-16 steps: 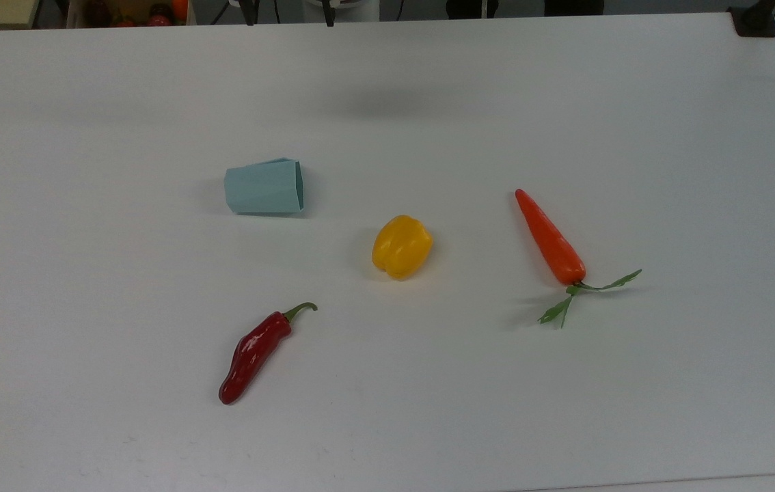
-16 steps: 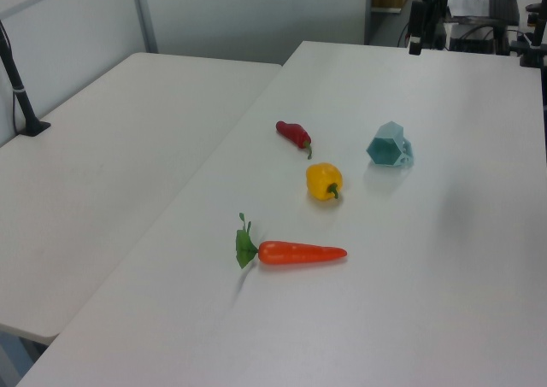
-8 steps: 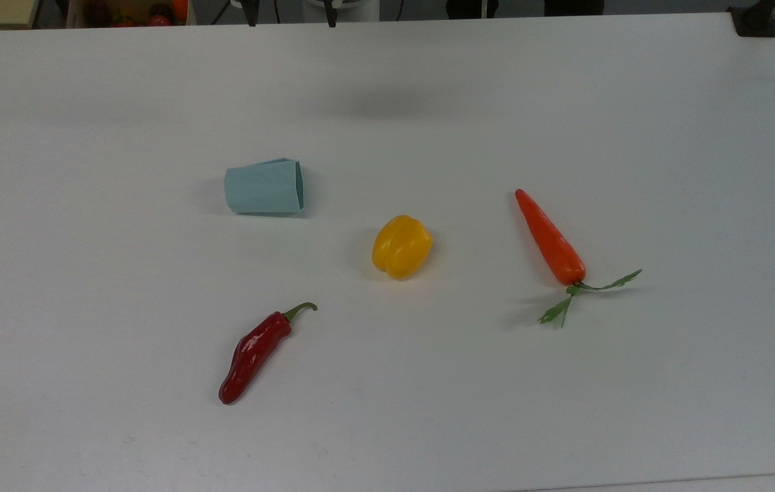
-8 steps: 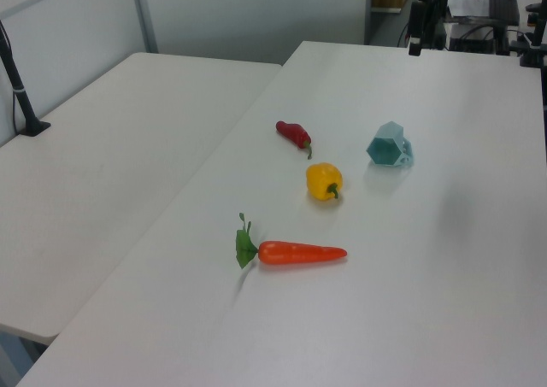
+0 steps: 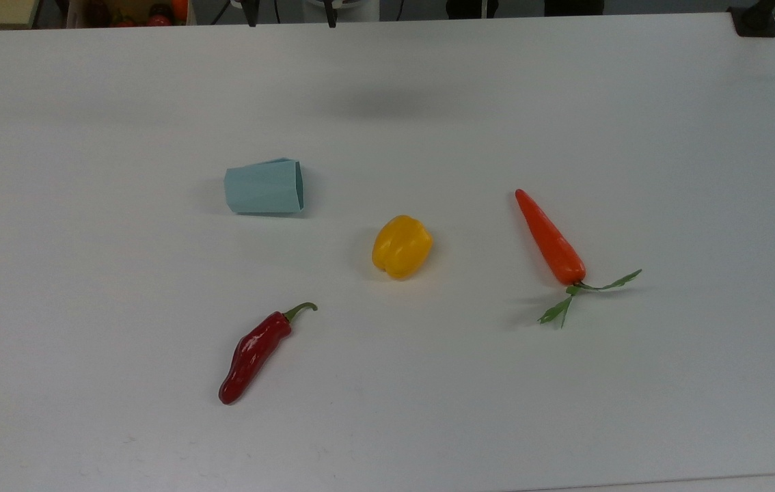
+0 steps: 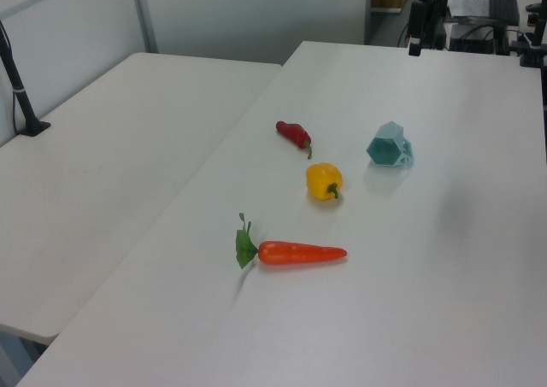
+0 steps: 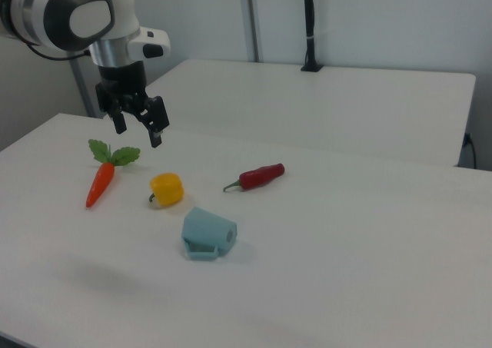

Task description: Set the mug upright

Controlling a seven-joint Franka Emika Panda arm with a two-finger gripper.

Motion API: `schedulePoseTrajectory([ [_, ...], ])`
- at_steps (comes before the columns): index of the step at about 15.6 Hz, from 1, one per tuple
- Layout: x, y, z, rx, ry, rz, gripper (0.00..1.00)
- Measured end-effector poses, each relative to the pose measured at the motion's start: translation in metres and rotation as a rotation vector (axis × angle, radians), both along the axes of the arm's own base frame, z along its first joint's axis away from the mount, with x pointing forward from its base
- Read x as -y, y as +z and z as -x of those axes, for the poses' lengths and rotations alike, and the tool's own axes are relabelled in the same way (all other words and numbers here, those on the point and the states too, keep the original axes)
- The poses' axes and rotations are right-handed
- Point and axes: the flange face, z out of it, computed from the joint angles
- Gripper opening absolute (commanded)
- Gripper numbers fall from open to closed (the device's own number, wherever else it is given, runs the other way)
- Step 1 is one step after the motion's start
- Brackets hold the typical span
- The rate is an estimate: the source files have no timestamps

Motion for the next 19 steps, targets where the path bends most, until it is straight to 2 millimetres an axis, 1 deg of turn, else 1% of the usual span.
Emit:
schedulePoseTrajectory([
  [8,0.001,-0.007,-0.003,-0.009,0.029,0.005,1.00],
  [13,0.006,-0.008,-0.003,-0.011,0.047,0.065,1.00],
  [15,0.008,-0.011,-0.005,-0.019,0.056,0.109,1.00],
  [16,0.006,-0.014,-0.007,-0.023,0.069,0.139,1.00],
  [19,-0.010,-0.019,-0.012,-0.014,0.101,0.213,1.00],
])
